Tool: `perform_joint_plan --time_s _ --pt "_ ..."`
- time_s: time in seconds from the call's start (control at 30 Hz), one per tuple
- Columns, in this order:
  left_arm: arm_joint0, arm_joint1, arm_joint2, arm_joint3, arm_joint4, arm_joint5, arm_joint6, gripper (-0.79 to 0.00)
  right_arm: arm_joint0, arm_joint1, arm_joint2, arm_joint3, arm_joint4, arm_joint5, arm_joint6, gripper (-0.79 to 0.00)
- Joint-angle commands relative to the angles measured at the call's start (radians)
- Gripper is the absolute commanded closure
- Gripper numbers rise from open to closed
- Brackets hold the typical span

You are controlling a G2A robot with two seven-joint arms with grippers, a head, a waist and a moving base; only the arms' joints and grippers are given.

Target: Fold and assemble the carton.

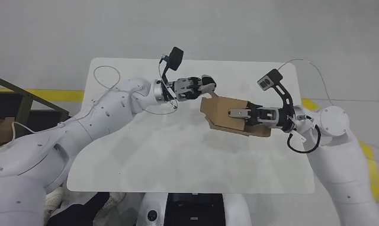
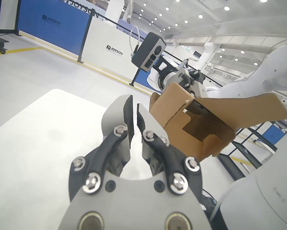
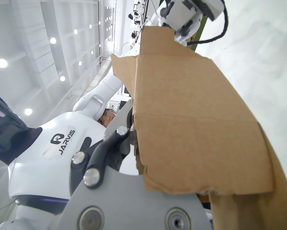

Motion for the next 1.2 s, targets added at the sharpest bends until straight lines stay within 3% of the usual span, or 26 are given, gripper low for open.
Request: perform_joint_plan --time_s 0.0,0.63,1.17 --pt "0.003 0.002 -0.003 -0.007 0.003 0.0 -0.004 -0.068 0.0 0.001 0.002 0.002 -0.002 0.004 -0.008 0.0" --pt "0.025 0.04 -0.013 -0.072 0.156 0.0 0.078 -0.04 0.008 0.001 -0.003 0.026 0.011 0.023 -0.066 0.0" --pt "0.018 0.046 0.003 -0.116 0.241 0.0 0.12 -0.034 0.014 0.002 -0.013 0.032 -0.003 0.03 -0.078 0.0"
